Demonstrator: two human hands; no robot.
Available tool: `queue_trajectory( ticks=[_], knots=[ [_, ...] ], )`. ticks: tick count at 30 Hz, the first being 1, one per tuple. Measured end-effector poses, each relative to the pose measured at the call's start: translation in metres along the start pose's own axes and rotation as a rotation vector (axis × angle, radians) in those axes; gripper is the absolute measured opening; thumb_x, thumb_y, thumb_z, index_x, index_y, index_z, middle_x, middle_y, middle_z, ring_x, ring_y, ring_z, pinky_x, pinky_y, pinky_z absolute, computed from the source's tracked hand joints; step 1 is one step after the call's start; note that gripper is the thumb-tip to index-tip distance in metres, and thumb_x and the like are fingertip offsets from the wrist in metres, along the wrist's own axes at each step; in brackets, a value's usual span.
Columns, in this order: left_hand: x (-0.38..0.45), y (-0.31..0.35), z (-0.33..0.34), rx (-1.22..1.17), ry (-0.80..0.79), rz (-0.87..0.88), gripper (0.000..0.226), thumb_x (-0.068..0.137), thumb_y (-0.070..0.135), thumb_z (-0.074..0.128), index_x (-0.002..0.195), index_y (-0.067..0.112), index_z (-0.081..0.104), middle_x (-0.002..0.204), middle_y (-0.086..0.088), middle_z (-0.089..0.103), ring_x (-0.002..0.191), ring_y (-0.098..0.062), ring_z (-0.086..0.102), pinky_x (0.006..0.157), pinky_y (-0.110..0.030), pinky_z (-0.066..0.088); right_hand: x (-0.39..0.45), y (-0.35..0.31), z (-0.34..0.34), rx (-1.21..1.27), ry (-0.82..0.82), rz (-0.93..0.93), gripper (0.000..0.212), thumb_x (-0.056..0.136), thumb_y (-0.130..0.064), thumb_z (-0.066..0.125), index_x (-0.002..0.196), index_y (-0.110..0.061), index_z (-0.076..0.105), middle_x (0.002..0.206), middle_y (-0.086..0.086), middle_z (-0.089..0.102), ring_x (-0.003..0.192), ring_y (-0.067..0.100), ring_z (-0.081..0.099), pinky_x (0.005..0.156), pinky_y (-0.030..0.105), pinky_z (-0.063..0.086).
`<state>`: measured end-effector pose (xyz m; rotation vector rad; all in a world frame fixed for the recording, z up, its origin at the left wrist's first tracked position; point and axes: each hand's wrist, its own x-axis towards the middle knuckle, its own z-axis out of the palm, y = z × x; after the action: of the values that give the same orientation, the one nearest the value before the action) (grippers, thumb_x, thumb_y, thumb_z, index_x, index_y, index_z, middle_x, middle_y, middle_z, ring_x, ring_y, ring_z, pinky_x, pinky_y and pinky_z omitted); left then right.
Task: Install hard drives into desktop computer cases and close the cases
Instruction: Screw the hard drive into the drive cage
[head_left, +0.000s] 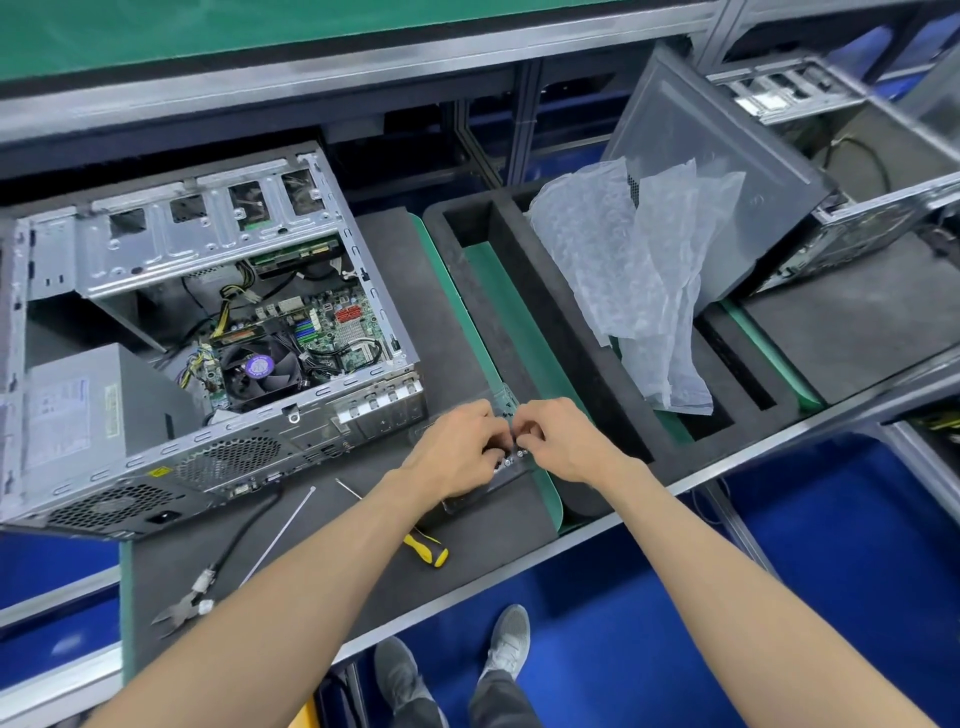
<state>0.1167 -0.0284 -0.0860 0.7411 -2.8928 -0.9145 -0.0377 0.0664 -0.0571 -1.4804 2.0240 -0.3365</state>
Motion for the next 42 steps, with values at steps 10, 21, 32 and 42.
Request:
queue_trajectory(
  ticks=[10,21,32,42],
  knots=[
    [0.003,-0.004,0.001,0.147,-0.096,0.167,0.023,0.095,0.028,0.06,0.112,0.033,0.076,0.095,0.009,0.059,0.093,-0.019,0.05,0.076,-0.033,0.042,0.0,0.009,-0.003,0.102,0.109,0.062,0.016,0.095,-0.007,0.062,0.102,-0.011,0.076,0.102,0.001,0.069,0.083,0.01,0.057,0.085,0.026,0.049],
    [0.004,-0.008,-0.012,-0.019,-0.177,0.157,0.008,0.092,0.014,0.057,0.088,0.02,0.057,0.09,0.007,0.052,0.082,-0.01,0.046,0.075,-0.026,0.038,0.001,0.008,-0.006,0.142,0.049,0.093,0.007,0.095,-0.015,0.065,0.093,-0.013,0.072,0.082,0.003,0.068,0.07,0.011,0.054,0.069,0.024,0.047],
    [-0.033,-0.008,-0.016,-0.631,0.067,-0.325,0.017,0.092,0.031,0.042,0.075,0.029,0.04,0.063,0.011,0.051,0.058,-0.008,0.038,0.059,-0.026,0.036,0.008,-0.004,-0.004,0.22,0.055,0.07,0.005,0.082,-0.009,0.076,0.081,-0.014,0.076,0.071,-0.003,0.07,0.058,-0.001,0.055,0.061,0.008,0.043],
    [-0.045,-0.016,-0.032,-1.506,0.113,-0.576,0.033,0.088,0.006,0.03,0.058,0.016,0.036,0.053,0.0,0.026,0.045,-0.009,0.016,0.037,-0.016,0.012,0.014,-0.016,0.002,0.101,-0.043,0.038,0.011,0.085,-0.01,0.071,0.079,-0.019,0.074,0.072,-0.008,0.067,0.064,0.003,0.056,0.071,0.024,0.05]
  ],
)
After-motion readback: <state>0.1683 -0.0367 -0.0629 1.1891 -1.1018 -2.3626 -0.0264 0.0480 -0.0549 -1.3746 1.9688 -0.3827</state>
